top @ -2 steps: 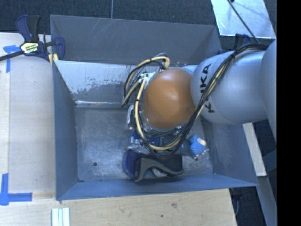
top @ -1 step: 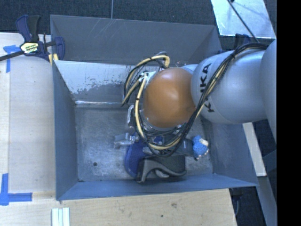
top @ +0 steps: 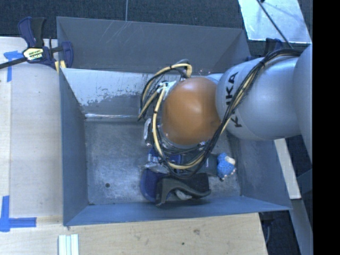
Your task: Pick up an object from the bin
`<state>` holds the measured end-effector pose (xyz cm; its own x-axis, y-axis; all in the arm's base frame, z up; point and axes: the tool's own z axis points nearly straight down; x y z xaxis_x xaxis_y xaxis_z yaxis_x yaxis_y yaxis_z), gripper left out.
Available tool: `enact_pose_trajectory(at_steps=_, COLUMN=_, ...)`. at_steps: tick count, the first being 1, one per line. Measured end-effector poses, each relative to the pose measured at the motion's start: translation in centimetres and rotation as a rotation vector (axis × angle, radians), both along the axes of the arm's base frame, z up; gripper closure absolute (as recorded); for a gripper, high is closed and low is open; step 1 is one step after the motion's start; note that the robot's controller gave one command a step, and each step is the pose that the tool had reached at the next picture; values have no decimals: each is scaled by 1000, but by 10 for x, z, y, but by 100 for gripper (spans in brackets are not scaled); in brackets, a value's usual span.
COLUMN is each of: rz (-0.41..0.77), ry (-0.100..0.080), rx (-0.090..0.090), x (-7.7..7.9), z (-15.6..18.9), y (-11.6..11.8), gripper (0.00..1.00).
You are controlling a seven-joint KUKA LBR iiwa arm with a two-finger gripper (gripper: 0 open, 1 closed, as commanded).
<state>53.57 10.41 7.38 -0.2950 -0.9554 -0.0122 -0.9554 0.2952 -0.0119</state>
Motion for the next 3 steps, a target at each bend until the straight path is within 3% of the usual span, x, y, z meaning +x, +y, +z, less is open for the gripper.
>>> enact_pose_trajectory(at_steps=1, rz=4, ry=-5, rx=2, x=1, z=0, y=1, gripper=0)
enact_pose_trajectory(at_steps=2, rz=0, ry=1, rx=-2, x=0, z=0, y=-1, gripper=100)
enact_pose_trajectory(at_steps=3, rz=2, ry=-2, rx=1, x=0, z=-1, y=0, gripper=0)
